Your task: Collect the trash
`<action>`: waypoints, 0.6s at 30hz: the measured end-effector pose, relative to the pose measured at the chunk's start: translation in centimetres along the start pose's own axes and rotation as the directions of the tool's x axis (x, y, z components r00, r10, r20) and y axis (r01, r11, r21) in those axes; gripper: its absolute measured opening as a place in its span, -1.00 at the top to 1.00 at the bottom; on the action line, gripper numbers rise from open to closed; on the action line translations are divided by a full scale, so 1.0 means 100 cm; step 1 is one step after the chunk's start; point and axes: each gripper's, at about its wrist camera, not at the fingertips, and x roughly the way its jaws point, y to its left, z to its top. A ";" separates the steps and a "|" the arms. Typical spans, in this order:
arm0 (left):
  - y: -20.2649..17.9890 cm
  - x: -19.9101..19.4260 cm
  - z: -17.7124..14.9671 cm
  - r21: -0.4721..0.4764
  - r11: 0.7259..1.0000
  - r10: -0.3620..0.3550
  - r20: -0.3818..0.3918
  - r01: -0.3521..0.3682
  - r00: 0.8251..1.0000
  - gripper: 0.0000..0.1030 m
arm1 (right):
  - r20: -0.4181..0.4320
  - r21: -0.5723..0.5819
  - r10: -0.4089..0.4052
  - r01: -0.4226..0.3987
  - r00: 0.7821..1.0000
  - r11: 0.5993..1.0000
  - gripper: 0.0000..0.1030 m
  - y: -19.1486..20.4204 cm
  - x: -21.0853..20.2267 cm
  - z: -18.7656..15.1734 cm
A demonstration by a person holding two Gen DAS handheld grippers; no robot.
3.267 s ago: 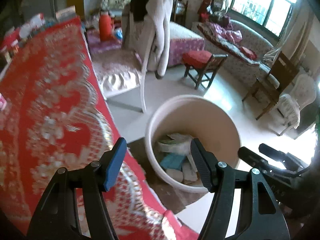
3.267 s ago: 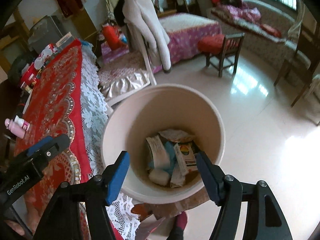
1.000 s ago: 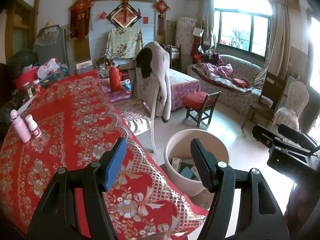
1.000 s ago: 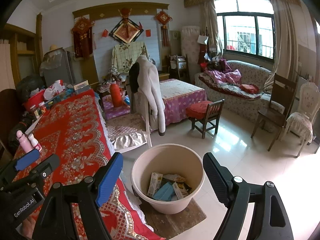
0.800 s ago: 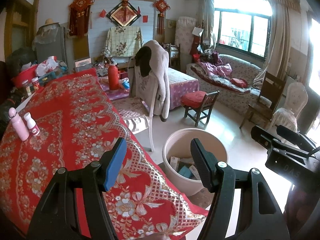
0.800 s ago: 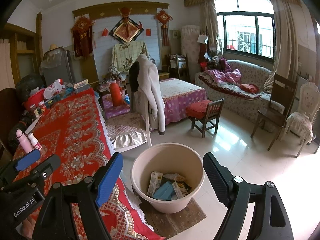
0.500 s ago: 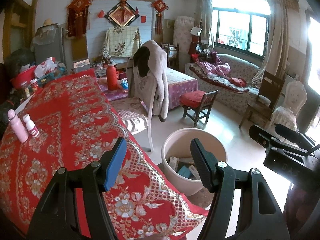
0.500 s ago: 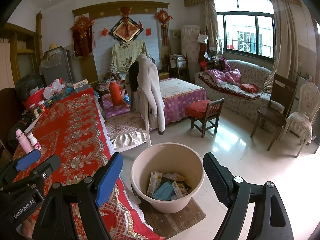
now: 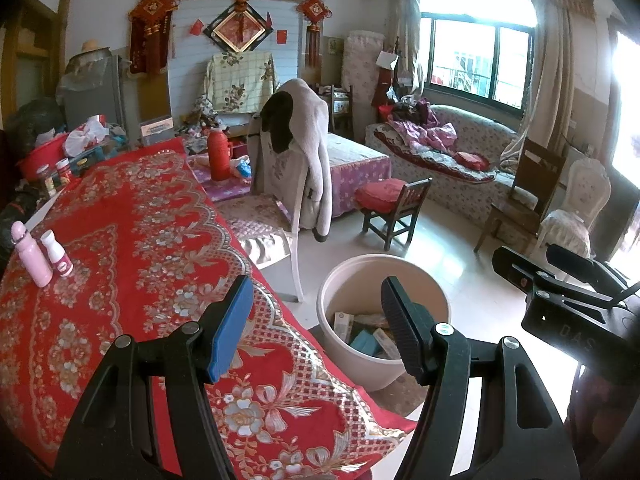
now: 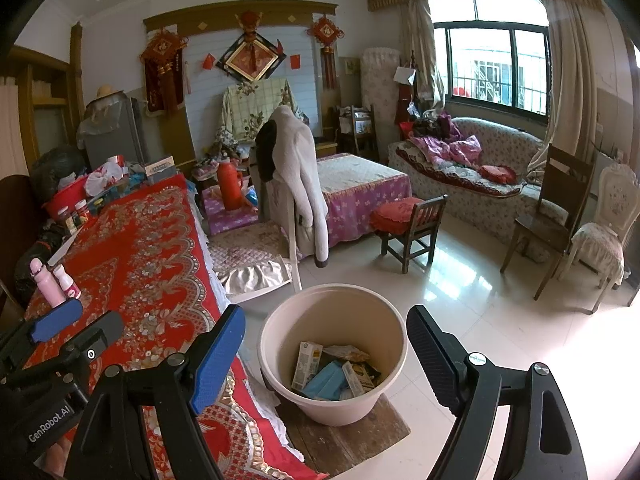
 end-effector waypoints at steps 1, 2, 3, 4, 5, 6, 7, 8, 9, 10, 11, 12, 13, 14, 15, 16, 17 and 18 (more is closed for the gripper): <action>0.000 0.001 0.000 0.001 1.000 0.000 -0.002 0.000 1.000 -0.27 | 0.000 0.000 0.000 0.000 1.000 1.000 -0.57 0.000 0.000 0.000; 0.000 0.001 0.000 -0.001 1.000 0.000 -0.003 0.000 1.000 -0.27 | 0.001 -0.001 0.000 0.000 1.000 1.000 -0.57 -0.001 0.000 0.000; 0.000 0.000 0.000 -0.004 1.000 -0.002 -0.003 0.002 1.000 -0.27 | 0.000 0.001 0.000 0.000 1.000 1.000 -0.57 0.000 0.000 0.000; 0.000 0.000 0.000 -0.005 1.000 -0.004 -0.003 0.004 1.000 -0.27 | -0.001 0.002 0.000 0.000 1.000 1.000 -0.57 0.000 0.000 0.000; -0.001 0.001 -0.001 -0.005 1.000 -0.005 -0.005 0.005 1.000 -0.27 | -0.002 0.002 0.000 0.000 1.000 1.000 -0.57 0.000 0.000 0.000; -0.001 0.002 -0.001 -0.005 1.000 -0.006 -0.006 0.006 1.000 -0.27 | -0.001 0.002 0.000 0.000 1.000 1.000 -0.57 0.000 0.000 0.000; -0.001 0.002 -0.002 -0.004 1.000 -0.007 -0.006 0.007 1.000 -0.27 | -0.001 0.001 0.000 0.000 1.000 1.000 -0.57 0.000 0.000 0.001; -0.001 0.002 -0.002 -0.005 1.000 -0.009 -0.008 0.009 1.000 -0.27 | -0.002 0.001 -0.001 0.001 1.000 1.000 -0.57 0.000 0.000 0.000; -0.001 0.003 -0.002 -0.006 1.000 -0.012 -0.009 0.012 1.000 -0.27 | -0.003 0.001 0.000 0.000 1.000 1.000 -0.57 0.000 0.000 0.001; -0.001 0.004 -0.002 -0.007 1.000 -0.013 -0.012 0.013 1.000 -0.27 | -0.004 0.002 0.000 0.000 1.000 1.000 -0.57 0.000 0.000 0.001; 0.000 0.004 -0.003 -0.006 1.000 -0.015 -0.014 0.015 1.000 -0.27 | -0.005 0.003 -0.001 0.001 1.000 1.000 -0.57 -0.002 0.001 -0.001; -0.001 0.005 -0.004 -0.007 1.000 -0.017 -0.016 0.017 1.000 -0.27 | -0.005 0.002 -0.001 0.001 1.000 1.000 -0.57 -0.002 0.001 -0.001; -0.001 0.006 -0.004 -0.008 1.000 -0.019 -0.017 0.019 1.000 -0.27 | -0.005 0.002 -0.001 0.001 1.000 1.000 -0.57 -0.003 0.002 -0.001; -0.001 0.007 -0.005 -0.009 1.000 -0.021 -0.019 0.020 1.000 -0.27 | -0.006 0.002 -0.002 0.002 1.000 1.000 -0.57 -0.004 0.002 -0.002; 0.000 0.007 -0.004 -0.010 1.000 -0.022 -0.021 0.022 1.000 -0.27 | -0.007 0.002 -0.003 0.003 1.000 1.000 -0.57 -0.005 0.003 -0.003; 0.001 0.008 -0.004 -0.011 1.000 -0.023 -0.023 0.023 0.999 -0.27 | -0.007 0.002 -0.004 0.004 1.000 1.000 -0.57 -0.005 0.003 -0.004; 0.001 0.008 -0.005 -0.012 1.000 -0.024 -0.026 0.024 0.999 -0.27 | -0.008 0.002 -0.005 0.005 1.000 1.000 -0.57 -0.006 0.004 -0.005; 0.002 0.009 -0.004 -0.012 1.000 -0.025 -0.027 0.025 0.999 -0.27 | -0.009 0.003 -0.004 0.004 1.000 1.000 -0.57 -0.006 0.005 -0.005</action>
